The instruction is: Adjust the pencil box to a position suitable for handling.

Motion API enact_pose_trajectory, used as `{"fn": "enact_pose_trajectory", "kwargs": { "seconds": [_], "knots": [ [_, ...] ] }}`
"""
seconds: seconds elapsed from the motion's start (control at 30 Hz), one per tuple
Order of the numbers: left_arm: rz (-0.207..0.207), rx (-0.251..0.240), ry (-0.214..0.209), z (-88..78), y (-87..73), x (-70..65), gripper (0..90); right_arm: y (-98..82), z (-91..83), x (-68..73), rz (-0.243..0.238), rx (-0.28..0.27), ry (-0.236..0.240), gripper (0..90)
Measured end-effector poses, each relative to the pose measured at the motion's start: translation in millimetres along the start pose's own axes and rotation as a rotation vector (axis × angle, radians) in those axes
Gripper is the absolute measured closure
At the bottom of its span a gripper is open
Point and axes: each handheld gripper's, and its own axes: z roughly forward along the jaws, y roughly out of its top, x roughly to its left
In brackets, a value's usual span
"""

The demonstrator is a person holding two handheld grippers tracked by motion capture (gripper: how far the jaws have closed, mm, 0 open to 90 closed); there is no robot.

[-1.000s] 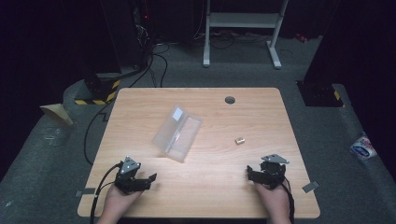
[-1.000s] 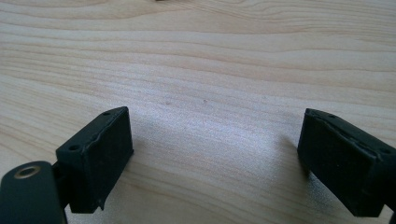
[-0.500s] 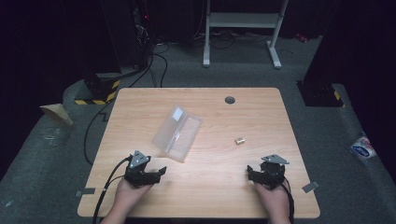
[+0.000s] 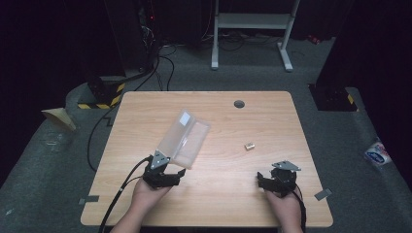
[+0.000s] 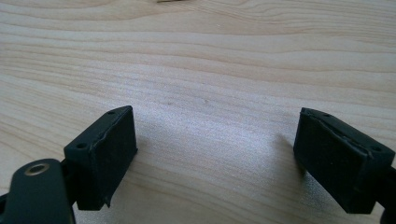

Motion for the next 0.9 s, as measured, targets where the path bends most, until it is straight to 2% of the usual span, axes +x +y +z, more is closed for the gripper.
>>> {"fn": "enact_pose_trajectory", "kwargs": {
  "seconds": [0.1, 0.43, 0.6, 0.77, 0.9],
  "knots": [
    [0.008, 0.016, 0.007, 7.5, 0.9, -2.7, 24.3, 0.0, 0.0, 0.0, 0.0, 0.0, 0.0, 12.8],
    [0.022, 0.023, 0.004, 24.7, 12.1, -9.4, 28.4, 0.0, 0.0, 0.0, 0.0, 0.0, 0.0, 12.8],
    [0.007, 0.022, 0.0, 32.2, 17.6, -12.8, 31.4, 0.0, 0.0, 0.0, 0.0, 0.0, 0.0, 12.8],
    [-0.014, 0.045, 0.009, 43.2, 21.4, -13.8, 36.9, 0.1, 0.0, -0.3, -0.004, -0.001, 0.002, 13.0],
    [-0.019, 0.069, 0.013, 51.4, 22.5, -14.0, 49.1, 0.1, 0.0, -0.2, -0.004, -0.001, 0.002, 13.0]
  ]
}}
